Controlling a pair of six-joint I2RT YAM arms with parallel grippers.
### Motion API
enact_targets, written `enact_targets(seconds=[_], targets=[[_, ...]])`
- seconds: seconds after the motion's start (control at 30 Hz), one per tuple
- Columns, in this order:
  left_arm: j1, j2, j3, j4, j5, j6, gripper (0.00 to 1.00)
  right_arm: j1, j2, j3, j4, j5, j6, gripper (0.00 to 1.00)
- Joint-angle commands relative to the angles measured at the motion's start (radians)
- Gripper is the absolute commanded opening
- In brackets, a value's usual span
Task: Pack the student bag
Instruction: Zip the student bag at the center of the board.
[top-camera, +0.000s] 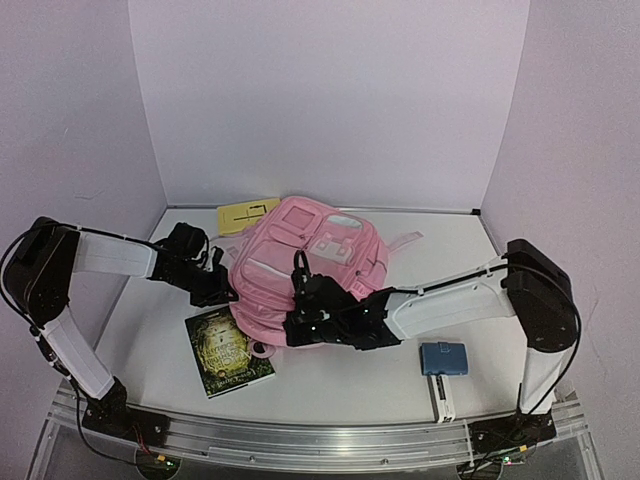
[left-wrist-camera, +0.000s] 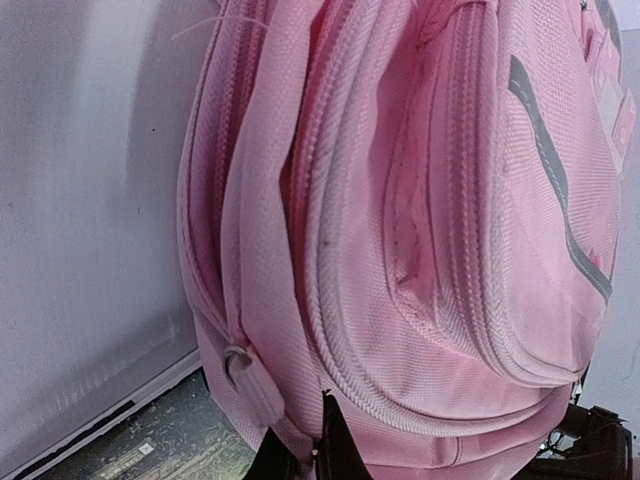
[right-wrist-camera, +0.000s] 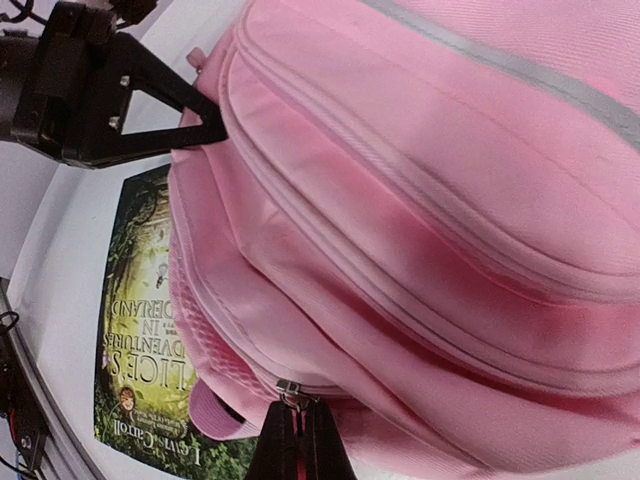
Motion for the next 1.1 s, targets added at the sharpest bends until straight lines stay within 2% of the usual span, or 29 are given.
enact_targets(seconds=[0.0, 0.57, 0.73, 1.07], targets=[[0.027, -0.032, 0.020, -0.006, -0.078, 0.017, 0.00, -0.007, -0.108, -0.056, -0.134, 0.069, 0.057, 0.00], [0.127, -0.042, 0.107, -0.059, -0.105, 0.095, 0.00, -0.157, -0.179, -0.287, -0.139, 0.099, 0.084, 0.00], [0.128, -0.031, 0.120, -0.045, -0.101, 0.116, 0.00, -0.233, -0.158, -0.331, -0.035, 0.096, 0.026, 0.00], [0.128, -0.099, 0.043, -0.020, -0.105, 0.200, 0.00, -0.393, -0.165, -0.346, 0.040, 0.123, -0.112, 0.00]])
